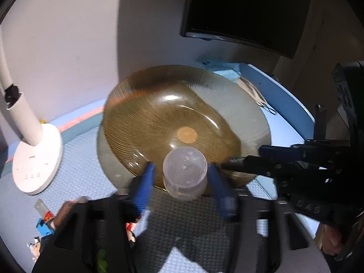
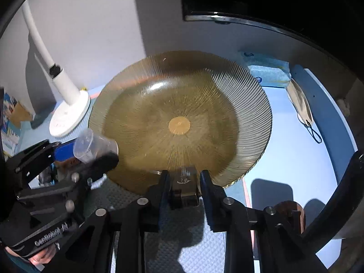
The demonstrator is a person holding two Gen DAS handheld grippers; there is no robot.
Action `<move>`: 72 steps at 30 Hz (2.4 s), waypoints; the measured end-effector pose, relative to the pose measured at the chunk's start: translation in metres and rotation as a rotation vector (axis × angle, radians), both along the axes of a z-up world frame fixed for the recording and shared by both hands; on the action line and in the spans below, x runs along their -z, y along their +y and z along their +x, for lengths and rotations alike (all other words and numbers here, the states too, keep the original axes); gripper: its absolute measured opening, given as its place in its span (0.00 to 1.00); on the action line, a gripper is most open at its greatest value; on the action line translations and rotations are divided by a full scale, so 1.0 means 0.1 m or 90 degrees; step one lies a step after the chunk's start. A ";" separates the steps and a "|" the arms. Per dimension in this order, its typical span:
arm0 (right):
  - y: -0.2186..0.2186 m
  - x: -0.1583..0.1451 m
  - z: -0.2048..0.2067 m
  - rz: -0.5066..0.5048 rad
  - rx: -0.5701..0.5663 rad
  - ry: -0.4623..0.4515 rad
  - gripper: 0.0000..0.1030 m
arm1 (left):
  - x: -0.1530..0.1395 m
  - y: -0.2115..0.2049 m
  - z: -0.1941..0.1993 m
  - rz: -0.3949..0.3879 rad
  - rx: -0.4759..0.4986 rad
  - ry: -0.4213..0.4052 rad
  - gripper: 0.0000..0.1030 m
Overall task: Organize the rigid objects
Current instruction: 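Carry the cup and USB stick to the amber plate and release both, then return both tools to the pile of objects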
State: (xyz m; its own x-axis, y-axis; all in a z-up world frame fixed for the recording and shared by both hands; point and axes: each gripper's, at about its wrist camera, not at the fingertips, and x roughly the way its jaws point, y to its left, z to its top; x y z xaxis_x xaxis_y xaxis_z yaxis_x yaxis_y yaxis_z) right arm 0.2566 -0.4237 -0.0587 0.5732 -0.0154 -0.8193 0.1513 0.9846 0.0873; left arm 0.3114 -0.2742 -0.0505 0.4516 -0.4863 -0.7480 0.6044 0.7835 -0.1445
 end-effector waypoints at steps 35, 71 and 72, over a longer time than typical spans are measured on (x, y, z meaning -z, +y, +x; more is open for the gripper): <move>1.61 0.81 -0.68 0.076 -0.111 -0.133 0.57 | 0.69 3.29 -1.10 -0.024 -0.423 -0.027 0.74; 1.67 0.83 -0.65 0.053 -0.121 -0.114 0.70 | 0.72 3.16 -1.07 -0.003 -0.398 -0.004 0.74; 1.67 0.83 -0.64 0.054 -0.123 -0.112 0.70 | 0.71 3.14 -1.07 0.003 -0.390 -0.005 0.74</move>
